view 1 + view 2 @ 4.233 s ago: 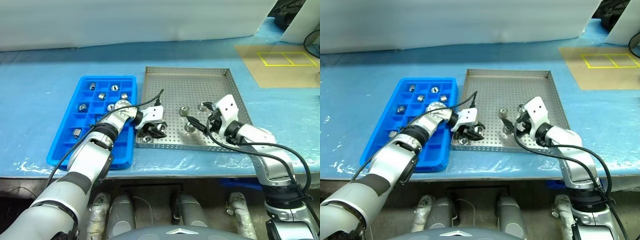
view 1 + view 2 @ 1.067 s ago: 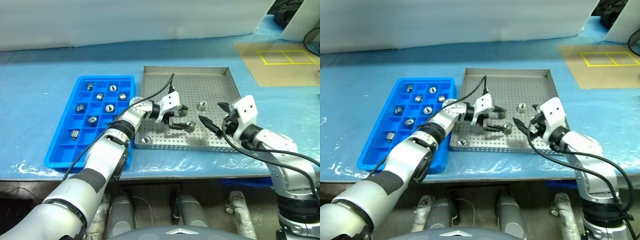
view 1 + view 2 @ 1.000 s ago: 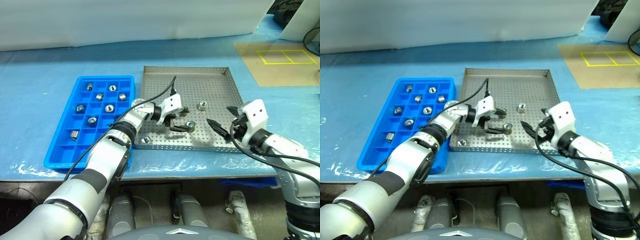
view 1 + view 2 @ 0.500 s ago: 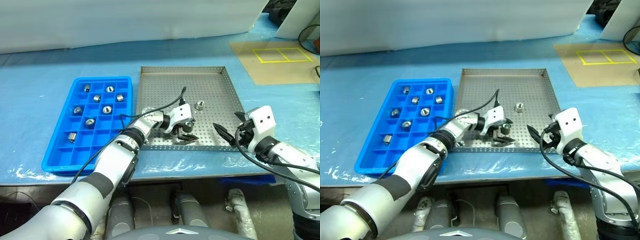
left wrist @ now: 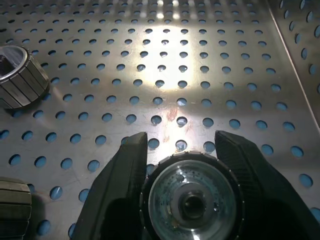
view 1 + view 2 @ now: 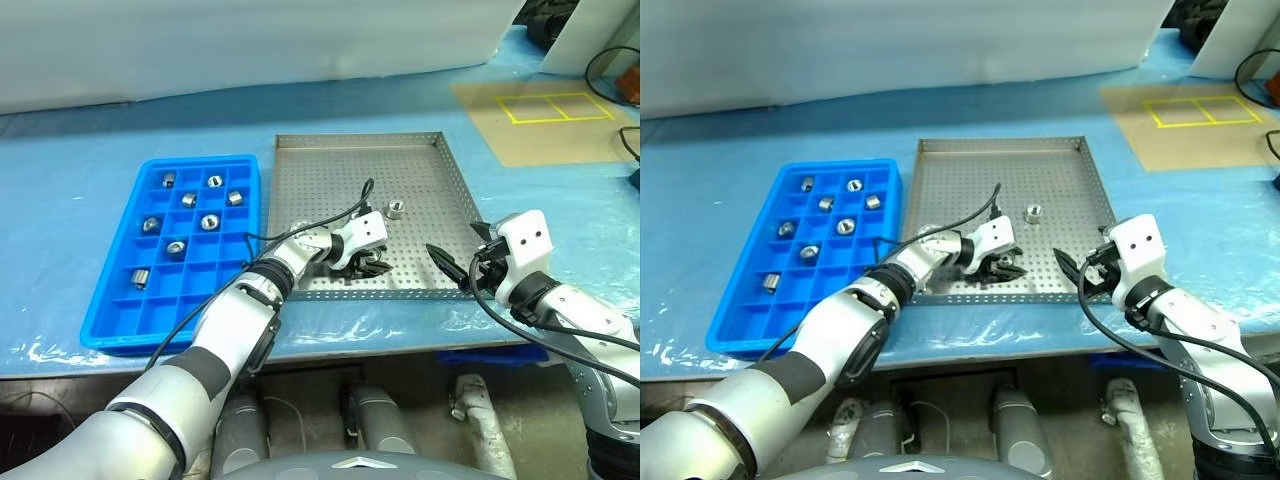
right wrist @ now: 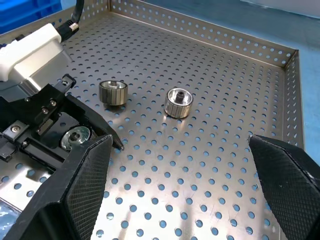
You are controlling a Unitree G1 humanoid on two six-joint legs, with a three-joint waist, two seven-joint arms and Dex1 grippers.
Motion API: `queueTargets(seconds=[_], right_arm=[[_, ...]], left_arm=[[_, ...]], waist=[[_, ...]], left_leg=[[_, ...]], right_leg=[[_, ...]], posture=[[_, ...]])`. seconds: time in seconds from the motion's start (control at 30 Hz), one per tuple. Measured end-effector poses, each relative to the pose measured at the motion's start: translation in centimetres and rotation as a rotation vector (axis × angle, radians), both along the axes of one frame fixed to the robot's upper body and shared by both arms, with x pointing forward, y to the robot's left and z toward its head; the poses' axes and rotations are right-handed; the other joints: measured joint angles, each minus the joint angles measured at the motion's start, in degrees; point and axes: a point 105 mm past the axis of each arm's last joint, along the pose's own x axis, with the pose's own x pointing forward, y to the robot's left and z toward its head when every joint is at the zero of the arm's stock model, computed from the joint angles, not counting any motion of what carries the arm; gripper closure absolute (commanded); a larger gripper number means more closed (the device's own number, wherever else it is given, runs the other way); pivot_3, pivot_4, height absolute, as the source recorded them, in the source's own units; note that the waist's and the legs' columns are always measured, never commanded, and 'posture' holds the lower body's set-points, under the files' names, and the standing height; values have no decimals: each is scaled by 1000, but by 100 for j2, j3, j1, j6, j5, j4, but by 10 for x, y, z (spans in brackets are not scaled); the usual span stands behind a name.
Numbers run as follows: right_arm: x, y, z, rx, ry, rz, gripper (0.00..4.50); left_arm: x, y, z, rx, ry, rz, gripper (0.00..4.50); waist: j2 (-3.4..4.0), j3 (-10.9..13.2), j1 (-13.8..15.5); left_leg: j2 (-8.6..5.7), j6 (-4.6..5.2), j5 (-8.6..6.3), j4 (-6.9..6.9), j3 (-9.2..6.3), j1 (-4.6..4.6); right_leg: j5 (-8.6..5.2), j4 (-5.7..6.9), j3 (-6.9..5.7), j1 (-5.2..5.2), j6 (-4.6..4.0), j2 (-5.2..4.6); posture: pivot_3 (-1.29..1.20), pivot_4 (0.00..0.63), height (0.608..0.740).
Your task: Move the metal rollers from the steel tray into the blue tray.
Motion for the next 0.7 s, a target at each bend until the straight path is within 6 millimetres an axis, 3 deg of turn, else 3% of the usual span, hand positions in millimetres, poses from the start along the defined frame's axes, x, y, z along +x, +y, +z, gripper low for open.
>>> queueTargets(seconds=[0.17,0.37,0.5,0.6,0.7], right_arm=[[5,10,5,-2,-16,47,0],[17,23,7,-2,-5,122,0],[30,39,8,2,-1,200,0],[44,58,16,10,-26,288,0],[57,84,22,26,-46,394,0]], left_arm=[[8,7,8,-66,-6,53,2759],[28,28,64,-287,-28,77,2759],[40,60,93,-336,-99,83,2759],[41,85,97,-301,-134,76,2759],[40,125,88,-214,-182,100,2759]], waist=[[2,-1,-23],[2,0,-38],[6,-1,2],[7,-1,64],[6,0,92]], left_leg=[[0,1,1,-2,0,-5],[2,0,1,-7,0,-5],[2,4,4,-14,0,-6],[6,15,12,-19,1,-12],[9,10,16,-27,0,-9]], right_leg=[[0,0,-1,-8,0,1],[1,2,0,-12,0,2],[1,2,0,-15,-1,2],[1,3,-1,-20,-2,-2],[1,8,-2,-26,-3,1]], posture=[[-584,150,740],[-502,150,740],[-408,150,740],[-312,150,740],[-220,150,740]])
